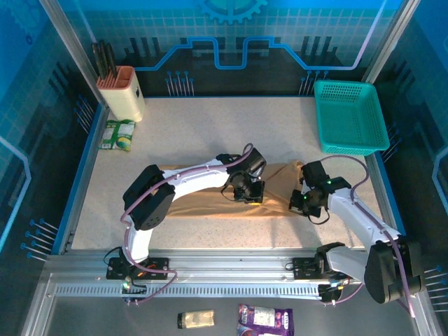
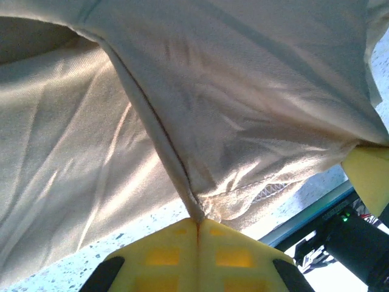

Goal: Fold the inside-out t-shirt

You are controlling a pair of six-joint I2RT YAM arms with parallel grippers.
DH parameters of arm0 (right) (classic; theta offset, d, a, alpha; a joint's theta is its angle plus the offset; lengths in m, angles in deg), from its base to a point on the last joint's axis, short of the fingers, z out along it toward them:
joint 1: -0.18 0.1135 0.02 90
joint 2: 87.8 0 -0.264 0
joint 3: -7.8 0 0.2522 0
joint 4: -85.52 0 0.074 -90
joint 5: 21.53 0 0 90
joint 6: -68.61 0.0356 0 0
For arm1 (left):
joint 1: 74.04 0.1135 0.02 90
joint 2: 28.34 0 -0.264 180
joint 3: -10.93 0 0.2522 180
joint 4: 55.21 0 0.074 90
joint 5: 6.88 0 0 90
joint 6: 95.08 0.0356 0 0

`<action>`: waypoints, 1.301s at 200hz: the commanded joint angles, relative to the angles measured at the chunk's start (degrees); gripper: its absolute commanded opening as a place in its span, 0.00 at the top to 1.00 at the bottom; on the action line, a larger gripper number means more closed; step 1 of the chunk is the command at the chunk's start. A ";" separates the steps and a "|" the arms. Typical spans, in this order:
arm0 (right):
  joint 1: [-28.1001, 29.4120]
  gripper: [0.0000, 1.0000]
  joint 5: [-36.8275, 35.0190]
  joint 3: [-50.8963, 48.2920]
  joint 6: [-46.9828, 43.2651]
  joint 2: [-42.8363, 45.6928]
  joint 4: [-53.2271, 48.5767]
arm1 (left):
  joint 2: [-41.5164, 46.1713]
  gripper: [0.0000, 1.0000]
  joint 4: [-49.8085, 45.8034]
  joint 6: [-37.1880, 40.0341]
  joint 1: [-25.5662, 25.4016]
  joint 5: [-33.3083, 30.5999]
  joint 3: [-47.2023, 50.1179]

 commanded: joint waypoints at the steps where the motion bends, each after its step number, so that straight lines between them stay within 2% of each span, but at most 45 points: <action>1: -0.74 0.92 1.47 -1.00 1.22 -0.77 -0.19 | -1.94 1.00 -1.49 1.99 0.21 2.94 0.51; 24: -0.71 0.73 -0.08 -0.06 1.84 0.51 -1.15 | -2.34 0.96 -1.54 2.50 0.20 3.69 0.44; 38: -0.83 0.66 -1.32 1.02 1.93 1.57 -1.87 | -2.26 0.91 -2.12 3.02 0.21 3.39 0.39; 78: -2.73 0.64 -2.41 4.23 0.48 0.29 -1.86 | 0.51 0.76 -3.32 3.69 1.01 0.36 1.15; 124: -4.90 0.64 -1.12 7.33 -2.81 -6.17 1.09 | 7.55 0.74 -2.64 4.10 5.65 -1.81 6.03; 157: -6.49 0.63 -1.46 12.60 -5.77 -12.95 3.62 | 12.11 0.75 -2.75 6.51 12.91 -3.24 11.98; 196: -8.99 0.65 -4.63 21.82 -9.83 -23.36 4.91 | 16.91 0.80 -3.26 11.63 26.05 -5.57 18.66; 227: -9.69 0.70 -8.34 27.22 -12.18 -31.28 4.80 | 16.06 0.82 -4.68 17.04 35.63 -8.32 20.05; 260: -9.98 0.73 -9.21 30.71 -13.28 -37.08 5.76 | 13.48 0.84 -3.77 19.96 41.70 -11.38 20.40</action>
